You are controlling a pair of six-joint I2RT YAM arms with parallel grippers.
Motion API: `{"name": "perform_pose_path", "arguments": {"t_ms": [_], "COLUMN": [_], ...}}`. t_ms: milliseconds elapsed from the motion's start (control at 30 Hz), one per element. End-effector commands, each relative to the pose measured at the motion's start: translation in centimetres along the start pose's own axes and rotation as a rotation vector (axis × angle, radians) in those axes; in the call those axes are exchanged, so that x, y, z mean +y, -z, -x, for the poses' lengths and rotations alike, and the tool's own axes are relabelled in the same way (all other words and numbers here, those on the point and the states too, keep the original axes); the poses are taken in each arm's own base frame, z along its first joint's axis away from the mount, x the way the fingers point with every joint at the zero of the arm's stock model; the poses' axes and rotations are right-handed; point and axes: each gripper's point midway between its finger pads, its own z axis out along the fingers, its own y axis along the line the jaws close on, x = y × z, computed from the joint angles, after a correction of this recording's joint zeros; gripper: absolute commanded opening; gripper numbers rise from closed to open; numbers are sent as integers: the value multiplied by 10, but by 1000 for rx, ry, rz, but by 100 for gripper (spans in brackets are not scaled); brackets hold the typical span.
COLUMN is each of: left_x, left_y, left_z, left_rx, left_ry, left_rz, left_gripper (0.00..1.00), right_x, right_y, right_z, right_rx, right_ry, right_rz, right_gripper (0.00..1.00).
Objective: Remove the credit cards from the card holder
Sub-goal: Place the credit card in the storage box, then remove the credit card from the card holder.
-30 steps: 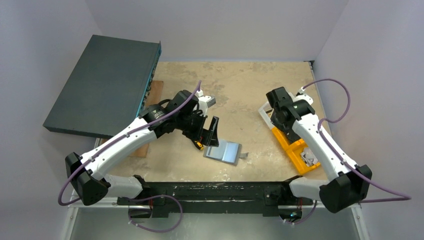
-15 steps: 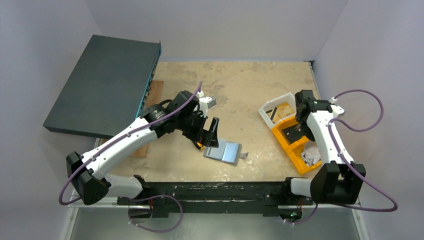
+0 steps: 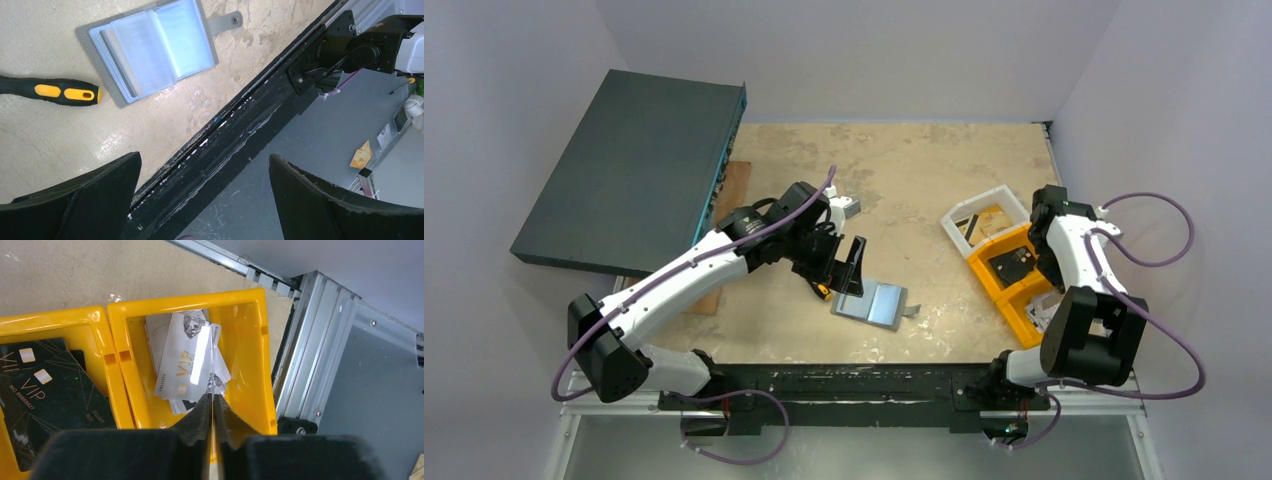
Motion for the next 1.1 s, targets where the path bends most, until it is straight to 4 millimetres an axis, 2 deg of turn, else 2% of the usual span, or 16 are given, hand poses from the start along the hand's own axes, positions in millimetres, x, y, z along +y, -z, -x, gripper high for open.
{"name": "perform_pose_path", "arguments": {"t_ms": [0, 33, 133, 233, 333, 433, 567, 667, 767, 967, 1067], "left_x": [-3, -3, -3, -2, -1, 3, 17, 32, 47, 70, 76], "left_y": [0, 0, -3, -4, -5, -7, -7, -7, -6, -8, -13], "left_z": [2, 2, 1, 0, 0, 1, 5, 7, 10, 11, 8], "left_rx": [-1, -2, 5, 9, 11, 8, -12, -32, -50, -69, -74], "left_ry": [-19, -18, -16, -14, -12, -4, 39, 82, 120, 152, 178], "left_rz": [-17, -17, -19, -18, -14, 2, 52, 95, 137, 221, 242], "left_gripper": [100, 100, 100, 100, 100, 100, 100, 100, 100, 100, 100], "right_x": [-4, -5, -5, -4, 6, 27, 65, 92, 107, 125, 128], "right_y": [1, 1, 3, 8, 19, 45, 108, 154, 189, 232, 252], "right_z": [6, 6, 5, 8, 9, 9, -2, -31, -64, -136, -173], "right_rx": [-18, -12, 0, -5, 0, -29, -76, -31, 23, 126, 161], "right_ry": [-19, -16, -16, -10, 25, 69, 88, 106, 136, 288, 384], "right_rz": [-29, -40, -33, -2, 101, 289, 660, 954, 1140, 1326, 1386], "right_gripper": [24, 33, 52, 59, 68, 77, 86, 86, 84, 70, 67]}}
